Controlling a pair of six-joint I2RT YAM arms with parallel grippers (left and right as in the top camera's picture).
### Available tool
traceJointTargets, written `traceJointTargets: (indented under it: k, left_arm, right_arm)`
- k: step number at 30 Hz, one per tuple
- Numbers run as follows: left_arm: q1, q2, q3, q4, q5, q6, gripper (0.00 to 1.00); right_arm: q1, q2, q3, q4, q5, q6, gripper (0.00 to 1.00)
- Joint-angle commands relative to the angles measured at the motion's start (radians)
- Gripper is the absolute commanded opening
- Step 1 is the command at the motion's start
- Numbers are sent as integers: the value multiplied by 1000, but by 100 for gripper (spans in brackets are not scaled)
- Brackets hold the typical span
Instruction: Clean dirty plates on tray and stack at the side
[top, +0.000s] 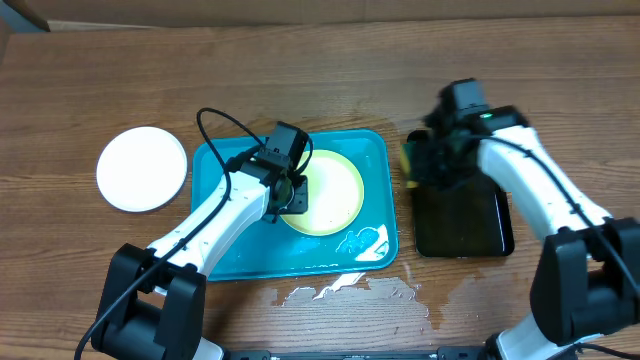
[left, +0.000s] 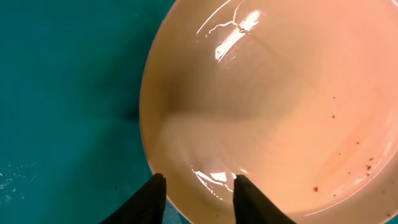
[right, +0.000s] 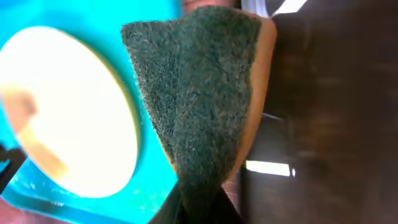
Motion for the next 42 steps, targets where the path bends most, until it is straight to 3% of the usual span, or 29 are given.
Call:
traceJointTargets:
  k: [1,12,18,23,29,42]
  left_arm:
    - [39,23,-10,22,4,-39,31]
    - [131,115,-10,119,95,-26,28]
    - [131,137,-10,131,108,-26,9]
    - [131,137,-10,136,108,-26,5]
    - [131,137,-10,135,108,-26,4]
    - [131,137,-10,135,108,-26,4]
  right_arm:
    - [110,-3,-3,40,-14,5,5]
    - [362,-3,-4,170,107,272,4]
    - [467,5,-40,195,229,413,4]
    - [516,40,-97,283,240,507,4]
    - [520,54,-172,381,251,553,4]
    - [420,98,-182,421,251,581,4]
